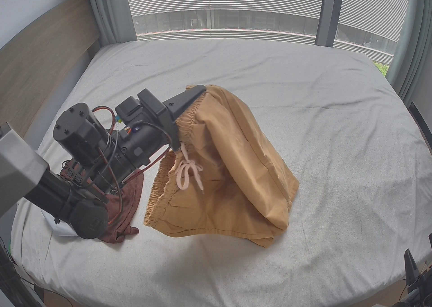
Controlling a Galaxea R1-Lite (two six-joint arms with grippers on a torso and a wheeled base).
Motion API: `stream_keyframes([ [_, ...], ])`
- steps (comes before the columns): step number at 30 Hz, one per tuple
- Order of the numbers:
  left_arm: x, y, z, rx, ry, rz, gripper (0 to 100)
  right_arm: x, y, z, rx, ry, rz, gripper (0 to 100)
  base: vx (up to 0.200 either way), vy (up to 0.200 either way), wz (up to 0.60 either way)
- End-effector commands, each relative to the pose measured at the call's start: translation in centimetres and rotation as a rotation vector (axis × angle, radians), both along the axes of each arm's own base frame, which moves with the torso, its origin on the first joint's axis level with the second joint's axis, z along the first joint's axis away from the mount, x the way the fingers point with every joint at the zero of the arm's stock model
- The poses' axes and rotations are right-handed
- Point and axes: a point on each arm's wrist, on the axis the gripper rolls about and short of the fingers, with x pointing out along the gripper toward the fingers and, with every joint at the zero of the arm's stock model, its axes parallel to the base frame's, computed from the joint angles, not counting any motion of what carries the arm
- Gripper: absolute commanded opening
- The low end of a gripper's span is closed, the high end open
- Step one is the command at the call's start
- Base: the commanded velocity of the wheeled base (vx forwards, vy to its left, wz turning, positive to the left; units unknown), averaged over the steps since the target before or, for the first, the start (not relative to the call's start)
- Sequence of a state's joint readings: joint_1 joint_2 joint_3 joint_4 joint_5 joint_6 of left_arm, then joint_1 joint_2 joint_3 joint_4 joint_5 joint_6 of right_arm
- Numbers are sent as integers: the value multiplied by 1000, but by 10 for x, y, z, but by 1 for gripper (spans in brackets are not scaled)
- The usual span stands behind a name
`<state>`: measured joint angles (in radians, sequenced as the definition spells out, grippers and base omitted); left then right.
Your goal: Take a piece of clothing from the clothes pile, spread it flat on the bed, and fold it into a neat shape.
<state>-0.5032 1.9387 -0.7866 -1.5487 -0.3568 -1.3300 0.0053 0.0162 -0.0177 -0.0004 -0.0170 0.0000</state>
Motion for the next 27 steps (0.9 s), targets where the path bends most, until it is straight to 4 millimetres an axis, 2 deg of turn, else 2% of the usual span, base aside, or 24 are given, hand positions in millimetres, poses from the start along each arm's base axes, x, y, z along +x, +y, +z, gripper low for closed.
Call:
stream_keyframes([
  [1,0,18,5,11,-24,49,0,0,0,-5,-2,2,2,100,0,0,0],
  [12,-22,31,18,41,-69,-17,0,0,0,-5,2,2,-1,100,0,0,0],
  [20,-19,36,16,59,-82,11,0,0,0,-5,3,2,-2,100,0,0,0],
  [27,-16,40,4,111,-76,14,0,0,0,-2,5,-21,1,100,0,0,0],
])
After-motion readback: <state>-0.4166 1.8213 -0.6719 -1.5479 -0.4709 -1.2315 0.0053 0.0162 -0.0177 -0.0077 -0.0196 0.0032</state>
